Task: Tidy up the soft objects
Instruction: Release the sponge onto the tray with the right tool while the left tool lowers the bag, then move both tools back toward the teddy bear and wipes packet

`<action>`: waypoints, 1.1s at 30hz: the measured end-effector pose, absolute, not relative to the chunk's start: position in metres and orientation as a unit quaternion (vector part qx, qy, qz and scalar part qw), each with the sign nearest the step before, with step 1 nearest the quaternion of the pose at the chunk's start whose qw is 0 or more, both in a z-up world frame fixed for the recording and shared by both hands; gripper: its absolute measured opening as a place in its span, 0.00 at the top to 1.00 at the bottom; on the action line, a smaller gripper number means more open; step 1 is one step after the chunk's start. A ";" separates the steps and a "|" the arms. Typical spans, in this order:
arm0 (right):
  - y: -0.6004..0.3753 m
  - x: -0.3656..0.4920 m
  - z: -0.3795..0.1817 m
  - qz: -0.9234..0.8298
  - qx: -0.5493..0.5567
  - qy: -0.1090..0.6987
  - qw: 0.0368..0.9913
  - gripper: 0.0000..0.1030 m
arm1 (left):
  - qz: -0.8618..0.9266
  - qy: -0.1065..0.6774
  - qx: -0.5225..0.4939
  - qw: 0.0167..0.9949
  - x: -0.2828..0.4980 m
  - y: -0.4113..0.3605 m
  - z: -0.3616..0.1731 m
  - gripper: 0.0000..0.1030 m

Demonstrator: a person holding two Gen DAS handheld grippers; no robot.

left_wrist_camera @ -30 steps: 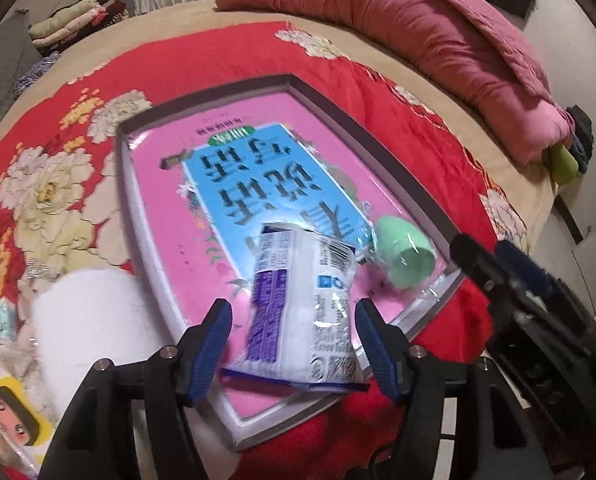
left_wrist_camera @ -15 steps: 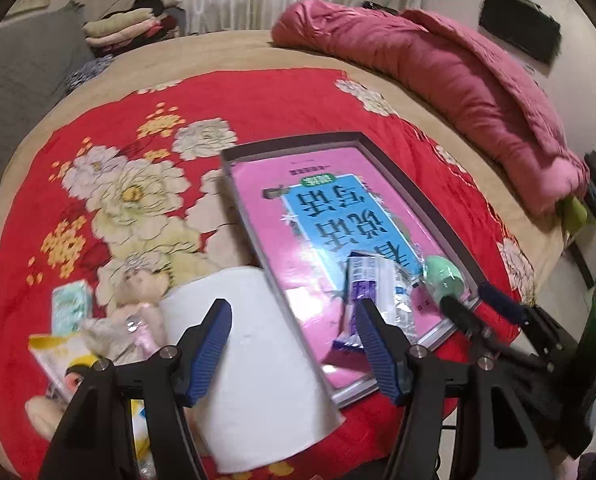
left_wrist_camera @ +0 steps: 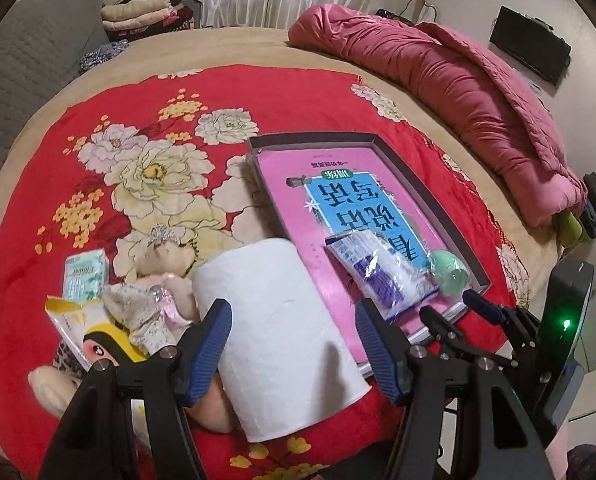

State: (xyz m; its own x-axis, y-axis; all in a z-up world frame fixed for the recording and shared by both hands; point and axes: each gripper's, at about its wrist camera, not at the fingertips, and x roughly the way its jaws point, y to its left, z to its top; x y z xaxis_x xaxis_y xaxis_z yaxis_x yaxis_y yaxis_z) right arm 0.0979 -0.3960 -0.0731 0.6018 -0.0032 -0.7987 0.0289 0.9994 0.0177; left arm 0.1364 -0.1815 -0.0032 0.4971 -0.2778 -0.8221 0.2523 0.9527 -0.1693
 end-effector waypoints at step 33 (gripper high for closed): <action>-0.370 0.054 0.034 -0.049 0.040 0.300 0.952 0.27 | -0.149 0.455 -0.030 0.877 0.095 -0.137 0.031 0.38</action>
State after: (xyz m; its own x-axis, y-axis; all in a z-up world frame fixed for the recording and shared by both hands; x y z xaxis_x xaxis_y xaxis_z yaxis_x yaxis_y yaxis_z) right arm 0.0542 -0.3697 0.0343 0.8149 -0.0690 -0.5755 0.1166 0.9921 0.0461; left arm 0.0948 -0.1370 0.0307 0.5410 -0.2888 -0.7899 0.2335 0.9538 -0.1889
